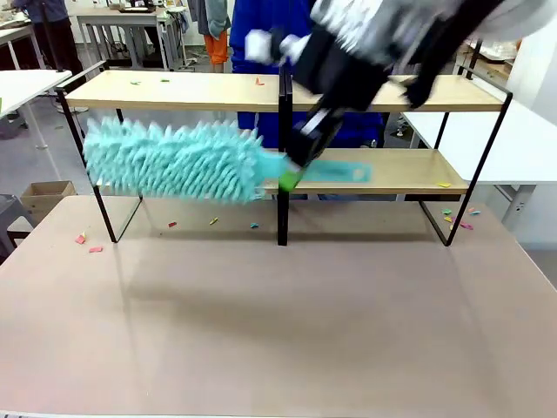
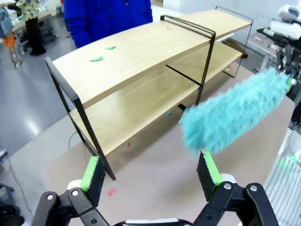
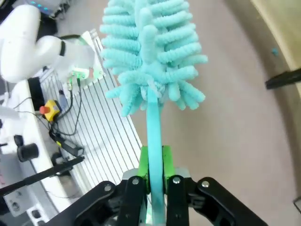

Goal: Clean the shelves.
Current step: Clean a randomly selected level of the Shelf with the Duster.

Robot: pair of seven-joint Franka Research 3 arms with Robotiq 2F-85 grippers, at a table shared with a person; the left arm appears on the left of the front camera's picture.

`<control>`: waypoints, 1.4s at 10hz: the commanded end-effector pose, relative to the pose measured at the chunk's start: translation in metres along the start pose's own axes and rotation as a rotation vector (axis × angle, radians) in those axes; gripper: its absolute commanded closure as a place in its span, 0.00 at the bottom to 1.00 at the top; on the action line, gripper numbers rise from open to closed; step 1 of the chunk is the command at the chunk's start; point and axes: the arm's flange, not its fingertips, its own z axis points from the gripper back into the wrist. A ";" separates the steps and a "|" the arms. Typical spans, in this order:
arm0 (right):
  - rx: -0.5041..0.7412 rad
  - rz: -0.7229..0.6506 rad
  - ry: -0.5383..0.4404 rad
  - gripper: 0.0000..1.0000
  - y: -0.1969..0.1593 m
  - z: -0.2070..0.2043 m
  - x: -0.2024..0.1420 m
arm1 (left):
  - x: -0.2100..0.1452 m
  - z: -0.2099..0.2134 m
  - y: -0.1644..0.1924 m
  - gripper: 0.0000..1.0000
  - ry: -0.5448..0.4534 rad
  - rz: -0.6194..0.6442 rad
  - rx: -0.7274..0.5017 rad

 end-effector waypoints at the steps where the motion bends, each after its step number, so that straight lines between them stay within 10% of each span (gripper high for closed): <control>1: -0.011 -0.023 -0.167 0.88 -0.003 0.046 -0.032 | -0.001 -0.001 0.001 0.00 -0.009 -0.006 -0.010; 3: -0.046 -0.157 -0.336 0.88 -0.007 0.088 -0.060 | -0.001 -0.001 0.001 0.00 -0.009 -0.006 -0.010; 5: -0.025 -0.046 -0.151 0.88 -0.003 0.070 -0.032 | -0.001 -0.001 0.001 0.00 -0.009 -0.006 -0.010; 9: 0.008 -0.093 -0.372 0.88 -0.036 0.106 -0.045 | -0.001 -0.001 0.001 0.00 -0.009 -0.006 -0.010; 14: 0.110 -0.151 -0.511 0.88 -0.087 0.249 -0.208 | -0.001 -0.001 0.001 0.00 -0.009 -0.006 -0.010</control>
